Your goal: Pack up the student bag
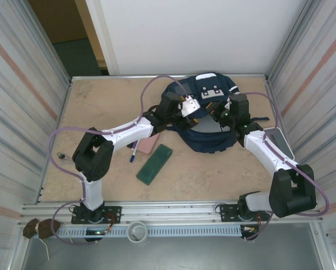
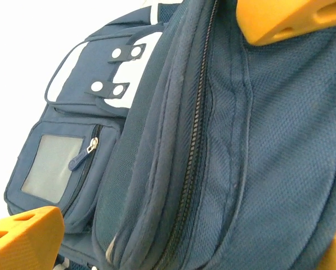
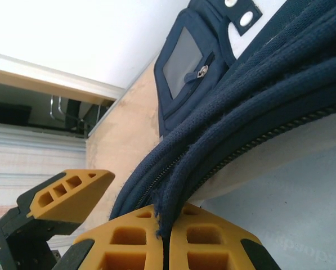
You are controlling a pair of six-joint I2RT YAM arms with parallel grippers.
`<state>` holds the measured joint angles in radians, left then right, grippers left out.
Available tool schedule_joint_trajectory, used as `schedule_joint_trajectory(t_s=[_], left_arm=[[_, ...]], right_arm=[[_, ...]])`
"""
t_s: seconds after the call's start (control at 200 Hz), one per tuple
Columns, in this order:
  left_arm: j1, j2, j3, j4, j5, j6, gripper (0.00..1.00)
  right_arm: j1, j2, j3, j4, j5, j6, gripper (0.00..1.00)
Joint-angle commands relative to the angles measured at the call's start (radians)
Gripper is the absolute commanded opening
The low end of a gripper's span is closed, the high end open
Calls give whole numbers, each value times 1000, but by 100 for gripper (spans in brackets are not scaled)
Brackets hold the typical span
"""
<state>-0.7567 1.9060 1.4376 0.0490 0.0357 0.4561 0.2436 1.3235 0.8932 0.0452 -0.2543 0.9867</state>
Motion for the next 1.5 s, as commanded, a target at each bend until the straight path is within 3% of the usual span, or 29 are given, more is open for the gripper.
schedule_joint_trajectory(t_s=[0.0,0.1,0.15,0.21,0.255,0.376,0.536,0.721,0.857,1.052,1.227,1.498], left_arm=[[8,22,59,42,52,28,84],[10,32,74,29,101,18,67],[16,38,87,16,111,-6,56],[28,44,106,-1,111,-51,31],[40,48,119,-9,114,-93,18],[72,44,117,-10,144,-183,0],[110,38,100,20,252,-316,0],[126,47,139,-9,315,-385,0],[126,51,151,-18,330,-401,0],[126,59,179,-59,338,-413,0],[126,62,204,-101,351,-408,0],[129,71,230,-153,365,-370,0]], right_arm=[[19,-7,15,-1,-135,-16,0],[9,-9,20,-35,-145,-43,4],[1,-6,35,-76,-151,-82,10],[-4,-7,61,-153,-139,-146,21],[-4,-18,75,-214,-120,-200,29],[0,-91,73,-346,-61,-342,45],[106,-189,-28,-365,38,-366,57],[393,-188,-168,-208,217,-273,68],[617,-52,-160,-81,309,-310,69],[847,253,70,-38,302,-506,68],[938,477,249,-45,268,-640,66],[947,642,381,-157,190,-721,58]])
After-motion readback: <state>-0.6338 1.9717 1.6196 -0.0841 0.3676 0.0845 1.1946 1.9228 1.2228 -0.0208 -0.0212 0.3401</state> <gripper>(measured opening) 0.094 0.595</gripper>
